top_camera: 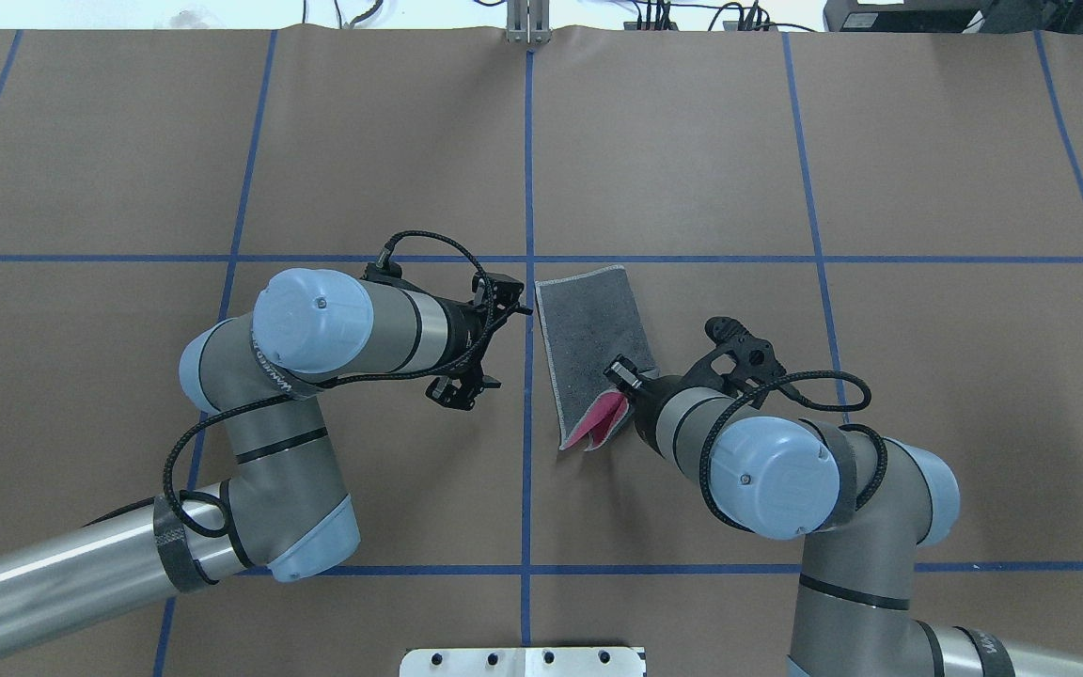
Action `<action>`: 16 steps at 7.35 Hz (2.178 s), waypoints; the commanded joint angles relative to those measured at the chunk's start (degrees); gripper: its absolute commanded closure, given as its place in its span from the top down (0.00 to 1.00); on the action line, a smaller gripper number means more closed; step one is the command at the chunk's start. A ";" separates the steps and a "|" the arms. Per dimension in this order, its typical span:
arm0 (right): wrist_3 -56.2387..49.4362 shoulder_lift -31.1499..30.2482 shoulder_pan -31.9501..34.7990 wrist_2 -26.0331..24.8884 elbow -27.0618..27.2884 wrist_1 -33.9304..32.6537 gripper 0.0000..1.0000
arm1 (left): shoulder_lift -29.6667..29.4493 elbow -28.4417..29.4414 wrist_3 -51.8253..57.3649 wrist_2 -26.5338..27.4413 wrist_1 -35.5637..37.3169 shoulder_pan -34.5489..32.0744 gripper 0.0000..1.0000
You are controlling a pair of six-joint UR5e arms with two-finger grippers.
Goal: Fold towel twice with both arms
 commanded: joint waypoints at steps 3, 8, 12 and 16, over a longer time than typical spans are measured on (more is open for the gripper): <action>0.91 1.34 1.37 0.00 -0.27 -0.35 0.00 | -0.58 1.07 -7.66 0.11 0.16 1.63 1.00; 3.54 3.38 1.20 0.00 -1.76 -0.53 0.00 | -1.01 0.72 -8.28 0.90 -0.02 2.08 1.00; 3.90 3.47 1.64 0.00 -1.41 -0.09 0.00 | -1.19 1.07 -16.98 1.25 -0.02 2.17 1.00; 3.98 3.55 1.99 0.00 -1.41 -0.09 0.00 | -4.61 4.49 -20.49 1.25 0.07 2.52 1.00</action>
